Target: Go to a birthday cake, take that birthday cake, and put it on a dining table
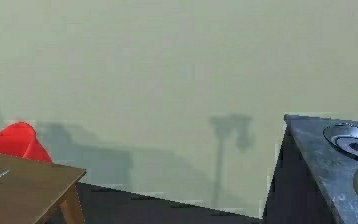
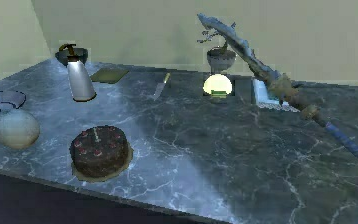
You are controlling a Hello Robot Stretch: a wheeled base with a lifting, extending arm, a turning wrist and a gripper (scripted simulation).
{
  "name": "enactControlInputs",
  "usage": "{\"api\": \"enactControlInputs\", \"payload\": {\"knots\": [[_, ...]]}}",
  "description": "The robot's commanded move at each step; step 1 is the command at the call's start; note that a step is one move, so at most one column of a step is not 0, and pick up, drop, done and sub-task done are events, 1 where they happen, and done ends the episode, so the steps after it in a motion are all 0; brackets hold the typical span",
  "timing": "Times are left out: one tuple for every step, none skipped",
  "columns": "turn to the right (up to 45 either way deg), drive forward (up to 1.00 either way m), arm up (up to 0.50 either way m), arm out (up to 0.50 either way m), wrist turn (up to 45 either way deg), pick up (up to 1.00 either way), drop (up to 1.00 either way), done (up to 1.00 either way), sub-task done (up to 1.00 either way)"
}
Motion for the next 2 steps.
{"api": "enactControlInputs", "payload": {"knots": [[-18.0,0.00,0.00,0.00,0.0,0.00,0.00,0.00,0.00],[0.0,0.00,0.50,0.00,0.0,0.00,0.00,0.00,0.00]]}}
